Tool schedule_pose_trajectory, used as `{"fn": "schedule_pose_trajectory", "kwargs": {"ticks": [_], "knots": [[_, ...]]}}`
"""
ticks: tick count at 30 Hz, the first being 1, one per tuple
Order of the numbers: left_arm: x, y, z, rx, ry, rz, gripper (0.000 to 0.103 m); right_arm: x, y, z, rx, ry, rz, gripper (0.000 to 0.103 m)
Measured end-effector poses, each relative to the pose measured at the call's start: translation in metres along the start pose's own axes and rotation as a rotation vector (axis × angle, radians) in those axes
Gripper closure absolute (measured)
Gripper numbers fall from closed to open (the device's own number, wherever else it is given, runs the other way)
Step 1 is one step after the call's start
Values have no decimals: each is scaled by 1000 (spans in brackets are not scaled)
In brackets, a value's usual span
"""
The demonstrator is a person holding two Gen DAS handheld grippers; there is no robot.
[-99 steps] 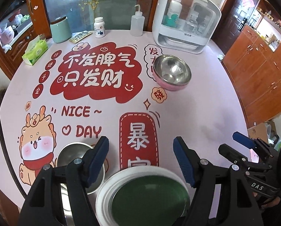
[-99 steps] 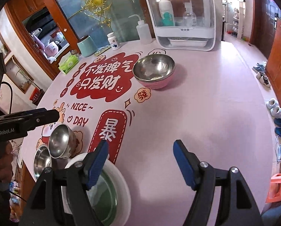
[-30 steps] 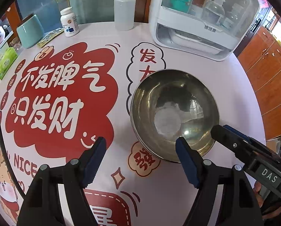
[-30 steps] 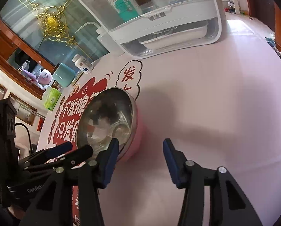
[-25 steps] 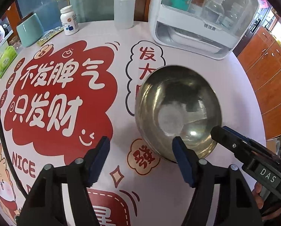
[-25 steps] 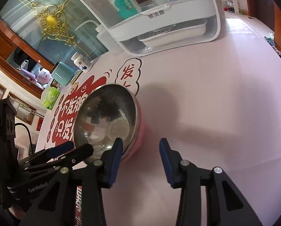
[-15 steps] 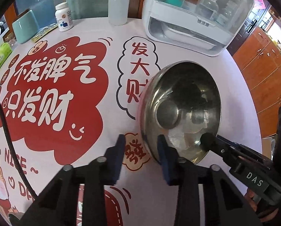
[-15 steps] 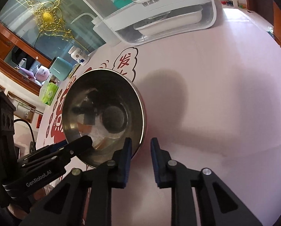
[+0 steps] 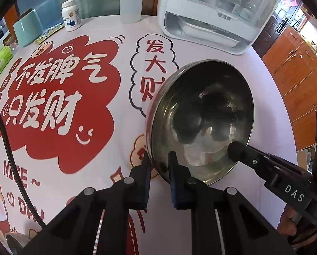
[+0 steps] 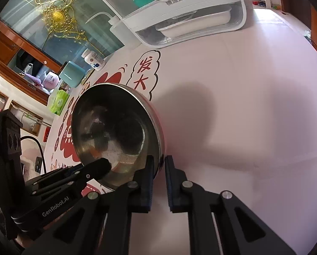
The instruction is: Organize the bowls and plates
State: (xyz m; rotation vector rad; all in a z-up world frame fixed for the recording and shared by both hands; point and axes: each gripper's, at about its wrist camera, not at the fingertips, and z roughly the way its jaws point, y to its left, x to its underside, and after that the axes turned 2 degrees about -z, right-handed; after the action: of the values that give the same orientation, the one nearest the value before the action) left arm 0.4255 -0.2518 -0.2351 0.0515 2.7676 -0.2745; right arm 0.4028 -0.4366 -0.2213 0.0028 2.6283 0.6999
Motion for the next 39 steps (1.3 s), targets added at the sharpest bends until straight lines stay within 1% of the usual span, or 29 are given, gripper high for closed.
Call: {"fn": "schedule_pose_trajectory", "kwargs": {"ticks": [11,24,29,34,39], "knots": [[32,-14,-14,18,41,28,89,37,-4,-27,4,-2,55,93],[91,-25,-51,62,84,64,89,95,2,-71,20,26,57,93],[112,-23,-67,71,81,67,89,116,8,-84,19,36,43,93],[135,-13,-86,89,73,33,89,133,20,-96,9,42,10,93],[160,-7,-110,85,46,18,88,147,38,-106,-5,43,-34,92]]}}
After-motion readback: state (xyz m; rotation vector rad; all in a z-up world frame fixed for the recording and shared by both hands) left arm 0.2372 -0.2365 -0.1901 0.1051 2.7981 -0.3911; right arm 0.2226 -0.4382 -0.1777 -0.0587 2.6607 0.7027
